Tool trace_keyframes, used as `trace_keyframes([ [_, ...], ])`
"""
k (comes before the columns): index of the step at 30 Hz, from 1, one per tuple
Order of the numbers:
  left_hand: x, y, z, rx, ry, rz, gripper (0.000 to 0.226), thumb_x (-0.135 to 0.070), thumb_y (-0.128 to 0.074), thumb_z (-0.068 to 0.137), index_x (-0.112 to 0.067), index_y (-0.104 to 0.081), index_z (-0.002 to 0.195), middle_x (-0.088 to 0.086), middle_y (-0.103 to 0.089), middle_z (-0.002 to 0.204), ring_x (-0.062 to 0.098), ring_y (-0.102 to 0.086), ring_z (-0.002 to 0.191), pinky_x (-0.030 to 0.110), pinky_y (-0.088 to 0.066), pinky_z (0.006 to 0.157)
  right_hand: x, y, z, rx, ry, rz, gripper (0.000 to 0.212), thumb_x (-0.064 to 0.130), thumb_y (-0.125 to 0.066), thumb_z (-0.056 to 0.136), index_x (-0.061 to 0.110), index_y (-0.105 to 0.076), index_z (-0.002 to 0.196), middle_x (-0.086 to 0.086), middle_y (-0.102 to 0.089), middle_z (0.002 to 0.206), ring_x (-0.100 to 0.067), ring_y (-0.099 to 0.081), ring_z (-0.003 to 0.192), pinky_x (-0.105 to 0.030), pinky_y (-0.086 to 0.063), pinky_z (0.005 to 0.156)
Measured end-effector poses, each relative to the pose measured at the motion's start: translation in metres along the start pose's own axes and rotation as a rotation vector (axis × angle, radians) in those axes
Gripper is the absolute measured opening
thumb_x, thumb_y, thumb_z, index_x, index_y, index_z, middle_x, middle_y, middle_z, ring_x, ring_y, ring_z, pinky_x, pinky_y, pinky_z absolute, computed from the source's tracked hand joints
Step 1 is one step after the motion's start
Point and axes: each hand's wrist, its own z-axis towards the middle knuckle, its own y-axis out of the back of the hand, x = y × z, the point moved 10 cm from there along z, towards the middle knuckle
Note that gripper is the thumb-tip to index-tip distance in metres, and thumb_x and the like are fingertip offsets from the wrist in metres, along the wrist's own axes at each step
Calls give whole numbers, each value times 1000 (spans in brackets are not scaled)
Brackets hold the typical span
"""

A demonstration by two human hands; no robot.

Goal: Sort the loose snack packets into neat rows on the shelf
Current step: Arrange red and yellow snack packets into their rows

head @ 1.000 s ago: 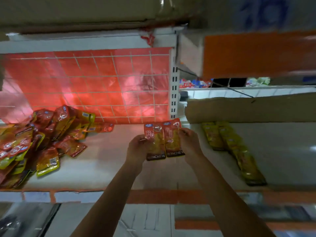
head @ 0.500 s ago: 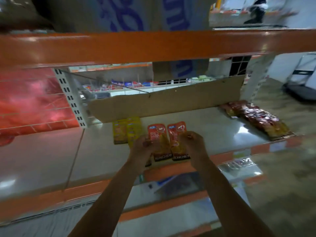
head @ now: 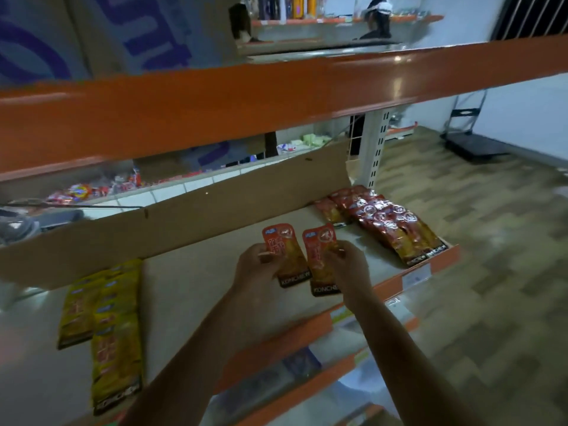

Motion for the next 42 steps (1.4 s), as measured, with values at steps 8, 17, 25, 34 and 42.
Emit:
trace_keyframes([
  [8,-4,-77,76,-9,7,139,12,-20,-76,79,-21,-65,82,1,-70,83,15,-65,74,28,-49,66,-5,67,68,-139,62,37,24,11,-62,88,16,-52,110,2,-62,94,-18,-65,85,-33,-55,70],
  [17,-3,-129,117,-123,34,152,34,-21,-84,68,-18,-61,93,3,-69,95,19,-67,87,36,-55,82,14,109,137,-124,124,14,28,10,-61,90,19,-49,114,6,-60,89,-13,-63,79,-38,-57,73],
  [25,-8,-146,130,-243,26,253,32,-25,-81,72,-23,-56,92,-7,-63,87,14,-63,83,33,-54,82,20,108,183,31,150,-34,39,8,-63,88,15,-50,124,3,-61,90,-9,-59,74,-33,-55,69],
  [34,-17,-158,132,-311,-30,480,39,-31,-77,77,-11,-64,109,4,-69,104,20,-65,95,31,-51,84,20,108,200,119,169,-18,30,6,-61,88,21,-49,112,2,-61,91,-19,-65,83,-41,-57,76],
  [42,-26,-158,129,-368,-35,681,49,-40,-70,82,-14,-58,122,6,-64,115,23,-61,105,32,-47,87,24,102,204,171,221,-70,31,5,-59,90,15,-48,116,7,-54,86,-6,-55,74,-32,-54,69],
])
